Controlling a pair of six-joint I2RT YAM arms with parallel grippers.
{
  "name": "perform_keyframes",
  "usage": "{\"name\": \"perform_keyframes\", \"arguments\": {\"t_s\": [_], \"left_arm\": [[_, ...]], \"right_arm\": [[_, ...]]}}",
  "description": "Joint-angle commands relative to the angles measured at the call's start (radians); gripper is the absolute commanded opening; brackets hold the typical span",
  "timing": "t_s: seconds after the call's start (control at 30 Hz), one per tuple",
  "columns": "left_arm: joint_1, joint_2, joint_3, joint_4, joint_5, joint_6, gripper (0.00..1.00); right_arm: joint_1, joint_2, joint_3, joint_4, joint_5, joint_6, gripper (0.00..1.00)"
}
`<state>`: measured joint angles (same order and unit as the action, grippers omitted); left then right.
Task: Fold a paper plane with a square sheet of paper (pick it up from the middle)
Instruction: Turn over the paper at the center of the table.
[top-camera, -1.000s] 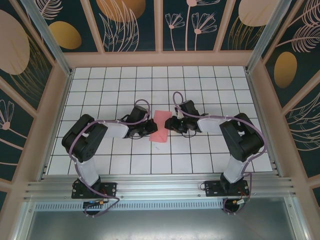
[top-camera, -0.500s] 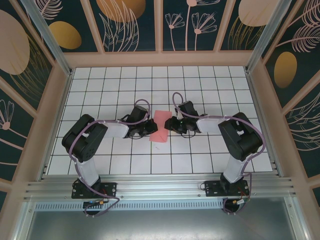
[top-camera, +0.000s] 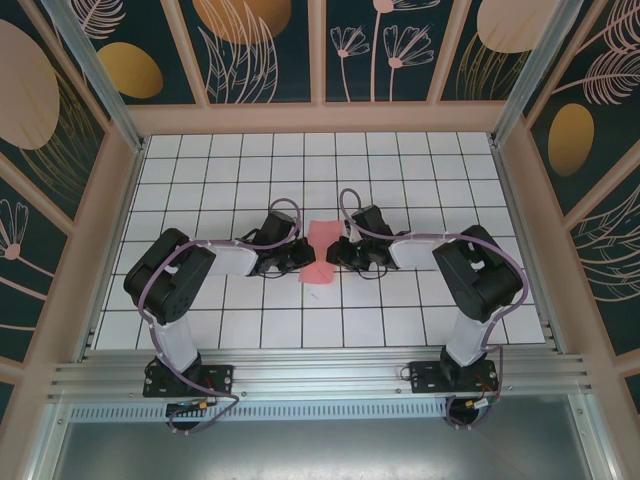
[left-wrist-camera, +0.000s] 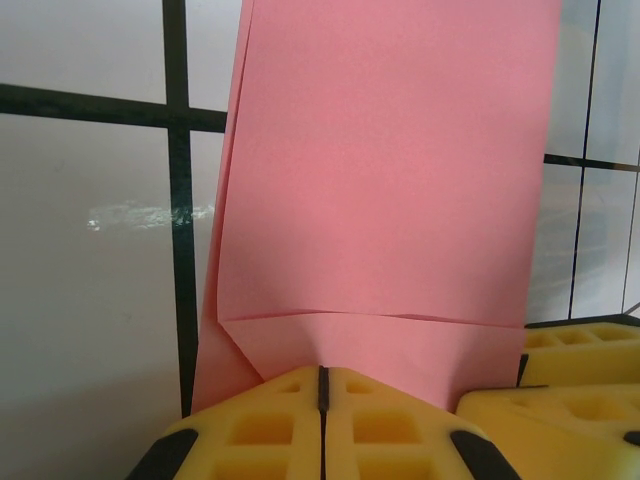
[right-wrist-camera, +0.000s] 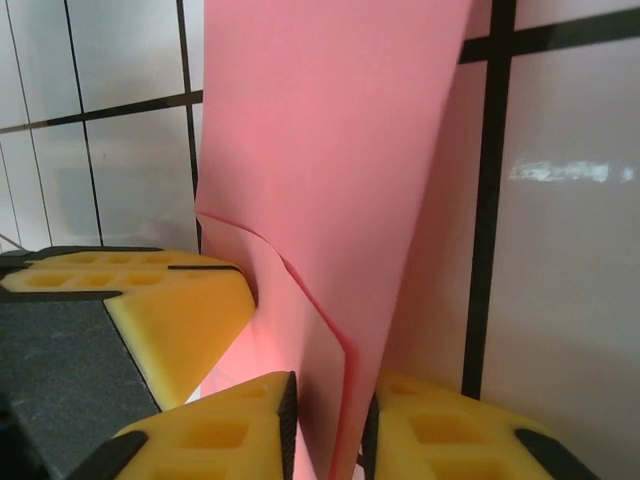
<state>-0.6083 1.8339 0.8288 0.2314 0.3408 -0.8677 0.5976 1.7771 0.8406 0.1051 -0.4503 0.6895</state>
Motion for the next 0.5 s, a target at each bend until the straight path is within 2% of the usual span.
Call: {"name": "perform_keyframes", "arguments": {"t_s": [0.0,0.1,0.23,0.37,0.43,0.47], "left_arm": [[-0.009,0.026,0.009,-0.047,-0.008,0.015,0.07],[-0.009,0.008,0.004,-0.044,-0.008,0.01,0.07],[-0.008,-0.036,-0.003,-0.03,-0.005,-0.005,0.11],[-0.009,-0.154,-0.032,0.009,-0.021,-0.035,0.19],[-0.009,-0.239,-0.063,0.017,-0.084,-0.052,0.26],[-0.01,-0.275,-0.08,0.02,-0.114,-0.053,0.27]], "right_arm": [[0.001,0.004,0.003,0.034,-0.007,0.011,0.22],[-0.004,-0.015,-0.001,0.02,0.007,0.004,0.17],[-0.01,-0.049,0.007,-0.026,0.017,-0.027,0.0],[-0.011,-0.106,0.044,-0.147,0.084,-0.082,0.0],[-0.01,-0.147,0.094,-0.289,0.184,-0.139,0.0],[-0.009,-0.165,0.121,-0.362,0.247,-0.161,0.0]]}}
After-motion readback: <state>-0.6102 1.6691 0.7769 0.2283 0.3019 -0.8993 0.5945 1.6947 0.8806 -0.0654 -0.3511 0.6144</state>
